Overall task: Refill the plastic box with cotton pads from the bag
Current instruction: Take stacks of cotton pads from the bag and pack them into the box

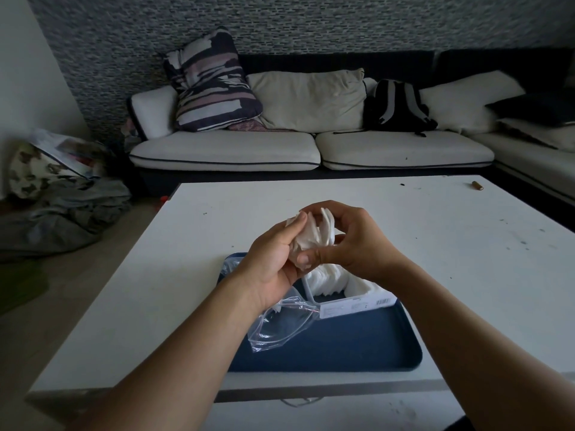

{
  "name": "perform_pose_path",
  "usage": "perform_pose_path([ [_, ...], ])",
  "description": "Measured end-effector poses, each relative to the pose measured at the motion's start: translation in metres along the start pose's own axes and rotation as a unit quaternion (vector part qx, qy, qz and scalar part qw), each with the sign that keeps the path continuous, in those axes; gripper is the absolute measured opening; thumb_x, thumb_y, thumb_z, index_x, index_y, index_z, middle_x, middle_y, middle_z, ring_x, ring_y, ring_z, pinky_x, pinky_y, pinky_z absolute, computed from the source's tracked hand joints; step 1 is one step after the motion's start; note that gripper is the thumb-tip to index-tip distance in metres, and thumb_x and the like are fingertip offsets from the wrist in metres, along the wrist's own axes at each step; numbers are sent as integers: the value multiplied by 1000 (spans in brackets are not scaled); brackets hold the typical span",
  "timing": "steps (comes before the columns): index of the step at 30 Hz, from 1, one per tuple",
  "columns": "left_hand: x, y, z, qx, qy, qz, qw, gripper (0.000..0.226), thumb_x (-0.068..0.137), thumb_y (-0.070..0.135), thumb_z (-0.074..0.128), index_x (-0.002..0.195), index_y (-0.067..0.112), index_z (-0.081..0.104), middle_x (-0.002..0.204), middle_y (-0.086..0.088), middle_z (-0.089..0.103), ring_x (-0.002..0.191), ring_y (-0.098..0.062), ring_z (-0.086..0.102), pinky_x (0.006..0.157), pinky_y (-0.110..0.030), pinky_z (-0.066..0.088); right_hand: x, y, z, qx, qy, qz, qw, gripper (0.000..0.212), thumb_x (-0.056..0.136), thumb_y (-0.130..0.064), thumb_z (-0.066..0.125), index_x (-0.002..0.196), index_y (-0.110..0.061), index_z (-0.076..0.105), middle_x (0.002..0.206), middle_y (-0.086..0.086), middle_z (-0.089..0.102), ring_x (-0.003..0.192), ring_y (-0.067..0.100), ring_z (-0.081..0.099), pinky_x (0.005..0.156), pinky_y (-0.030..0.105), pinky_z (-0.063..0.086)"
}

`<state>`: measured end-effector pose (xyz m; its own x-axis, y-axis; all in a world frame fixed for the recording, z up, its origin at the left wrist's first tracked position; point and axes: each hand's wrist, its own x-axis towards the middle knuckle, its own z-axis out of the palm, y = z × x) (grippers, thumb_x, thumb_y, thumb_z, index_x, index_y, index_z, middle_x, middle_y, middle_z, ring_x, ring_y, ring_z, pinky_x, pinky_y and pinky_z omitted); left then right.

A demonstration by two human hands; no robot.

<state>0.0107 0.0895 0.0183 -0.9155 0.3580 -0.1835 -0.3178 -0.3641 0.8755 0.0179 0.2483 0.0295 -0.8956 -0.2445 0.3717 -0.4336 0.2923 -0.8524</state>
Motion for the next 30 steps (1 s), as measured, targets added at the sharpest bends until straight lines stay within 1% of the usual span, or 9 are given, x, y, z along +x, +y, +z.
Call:
perform_pose_path([
  [3, 0, 0, 1, -15, 3, -7, 1000, 39, 95, 37, 64, 121, 9, 70, 105, -10, 74, 88, -18, 72, 79, -30, 56, -1, 1, -1, 5, 14, -3, 1000, 54, 61, -15, 95, 109, -10, 70, 99, 2, 73, 92, 17, 71, 82, 27, 58],
  [7, 1, -1, 3, -13, 4, -20, 1000, 45, 87, 41, 70, 119, 9, 72, 110, -13, 75, 96, -21, 71, 85, -30, 56, -1, 0, -1, -6, 6, -1, 1000, 55, 60, -14, 95, 109, -11, 70, 98, 1, 73, 92, 16, 71, 82, 25, 58],
  [11, 1, -2, 6, 1, -18, -45, 999, 52, 76, 47, 72, 112, 10, 73, 101, -11, 75, 83, -17, 70, 81, -28, 52, -3, 2, 4, -25, -10, 11, 1000, 67, 56, -16, 97, 115, -12, 66, 98, 0, 73, 91, 12, 71, 77, 24, 59],
  [15, 0, -1, 7, -3, -37, -52, 998, 46, 79, 46, 69, 110, 12, 71, 89, -7, 76, 75, -16, 73, 78, -30, 55, -4, 2, 4, -47, -34, 13, 998, 77, 56, -21, 97, 124, -13, 62, 106, -2, 71, 99, 10, 68, 83, 26, 60],
  [17, -1, 1, 7, -6, -43, -51, 998, 48, 85, 45, 67, 118, 11, 68, 93, -6, 77, 83, -18, 75, 80, -32, 58, -4, 2, 1, -30, -48, 16, 998, 73, 61, -18, 95, 124, -9, 61, 109, 4, 70, 102, 15, 66, 85, 32, 60],
  [21, -3, 2, 5, 8, -51, -42, 998, 56, 91, 46, 63, 132, 8, 61, 109, -11, 73, 95, -21, 74, 74, -31, 61, -4, 3, -6, 8, -54, 36, 998, 48, 71, -14, 89, 113, -7, 67, 106, 8, 71, 104, 24, 66, 88, 46, 58],
  [25, -2, 0, 4, 28, -49, -26, 998, 66, 82, 47, 68, 132, 6, 60, 104, -13, 69, 91, -20, 69, 78, -31, 59, -3, 5, -6, -8, -54, 42, 998, 45, 71, -18, 89, 111, -8, 70, 104, 4, 73, 103, 20, 68, 90, 45, 58],
  [28, -3, -1, 5, 32, -64, -29, 997, 64, 78, 47, 68, 130, 10, 62, 106, -9, 74, 98, -22, 71, 91, -35, 53, -5, 5, 0, -29, -57, 38, 997, 50, 68, -24, 92, 110, -10, 69, 101, 1, 74, 100, 18, 69, 84, 44, 60],
  [30, -3, -1, 7, 19, -58, -35, 998, 58, 80, 44, 68, 127, 11, 63, 105, -9, 75, 96, -20, 72, 93, -36, 53, -5, 4, 2, -33, -55, 27, 998, 54, 68, -24, 91, 113, -10, 67, 103, 2, 72, 101, 18, 68, 83, 42, 61],
])
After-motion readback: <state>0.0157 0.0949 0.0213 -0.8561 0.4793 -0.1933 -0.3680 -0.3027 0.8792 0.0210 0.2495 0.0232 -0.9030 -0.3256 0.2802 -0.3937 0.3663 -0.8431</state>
